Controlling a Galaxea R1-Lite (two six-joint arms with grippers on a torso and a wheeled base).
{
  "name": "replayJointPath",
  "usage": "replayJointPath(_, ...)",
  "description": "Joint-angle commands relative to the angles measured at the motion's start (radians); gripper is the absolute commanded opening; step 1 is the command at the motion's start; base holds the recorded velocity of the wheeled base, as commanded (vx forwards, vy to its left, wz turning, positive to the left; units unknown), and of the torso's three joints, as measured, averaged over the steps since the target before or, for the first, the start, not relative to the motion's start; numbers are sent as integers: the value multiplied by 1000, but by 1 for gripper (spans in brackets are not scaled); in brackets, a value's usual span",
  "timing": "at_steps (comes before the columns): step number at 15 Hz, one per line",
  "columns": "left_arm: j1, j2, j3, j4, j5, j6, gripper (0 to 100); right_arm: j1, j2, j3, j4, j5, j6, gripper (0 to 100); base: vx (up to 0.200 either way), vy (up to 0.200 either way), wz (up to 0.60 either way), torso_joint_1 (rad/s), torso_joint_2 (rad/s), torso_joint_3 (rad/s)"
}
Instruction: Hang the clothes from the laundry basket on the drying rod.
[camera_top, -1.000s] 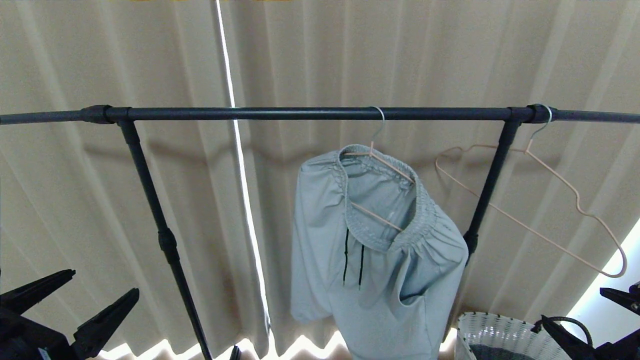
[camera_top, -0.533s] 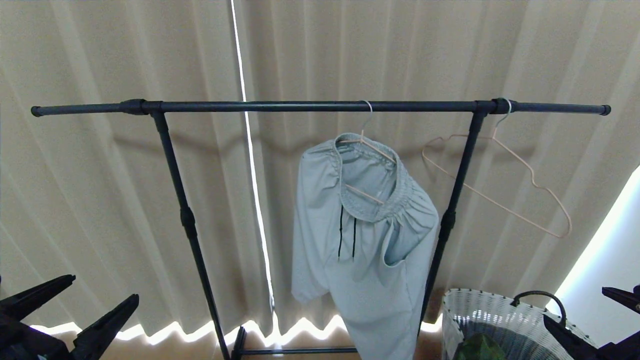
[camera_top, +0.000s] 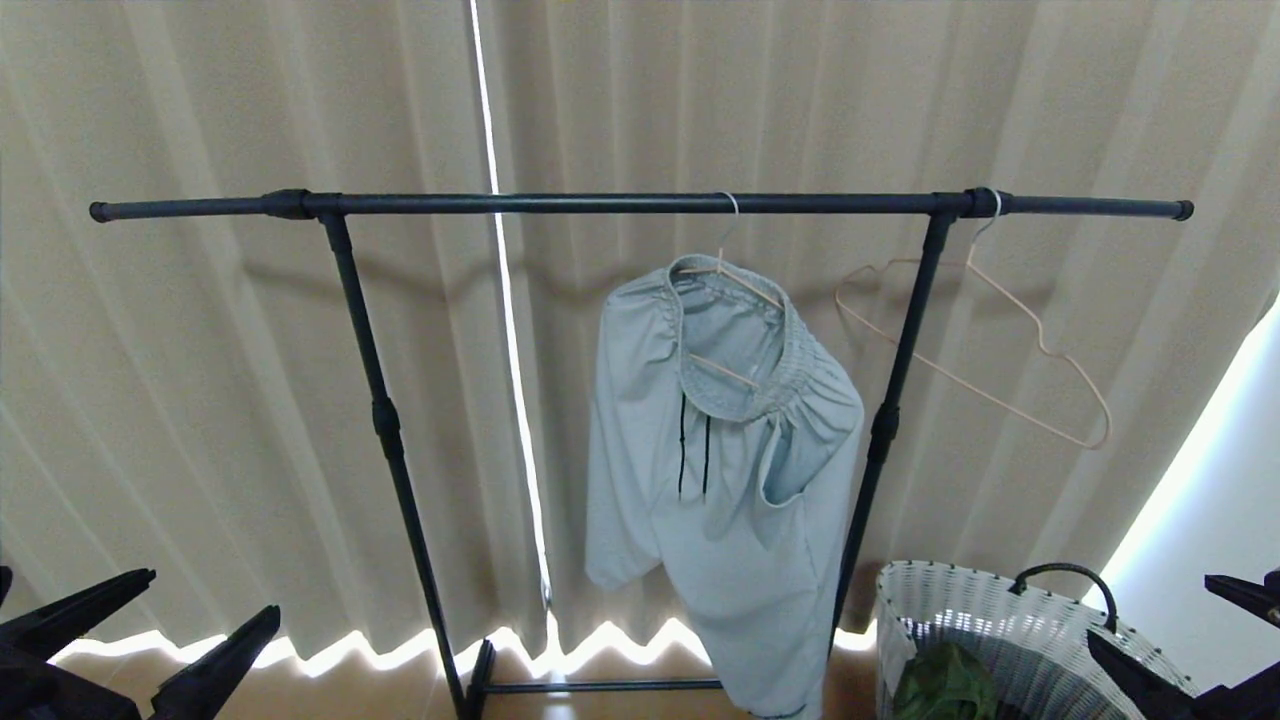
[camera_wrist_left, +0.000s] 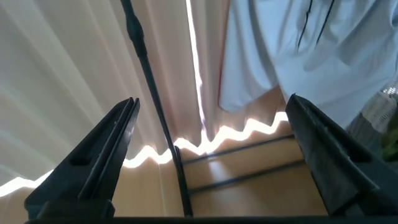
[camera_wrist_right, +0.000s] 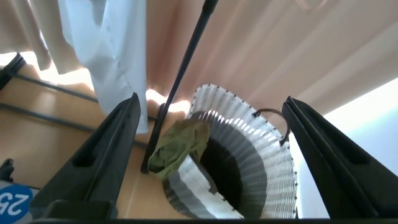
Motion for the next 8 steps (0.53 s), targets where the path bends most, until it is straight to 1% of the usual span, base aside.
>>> replayJointPath(1, 1, -4, 20, -1, 0, 1, 100, -1, 1, -2, -1, -1, -1, 100, 0, 0, 0, -134, 364, 222)
replayJointPath(4, 2, -7, 25, -1, 1, 7, 100, -29, 1, 1, -1, -2, -1, 100, 0, 0, 0, -168, 453, 281)
replayJointPath(8, 2, -27, 23, -1, 0, 2, 100, -29, -1, 14, 1, -2, -2, 100, 0, 0, 0, -151, 474, 316)
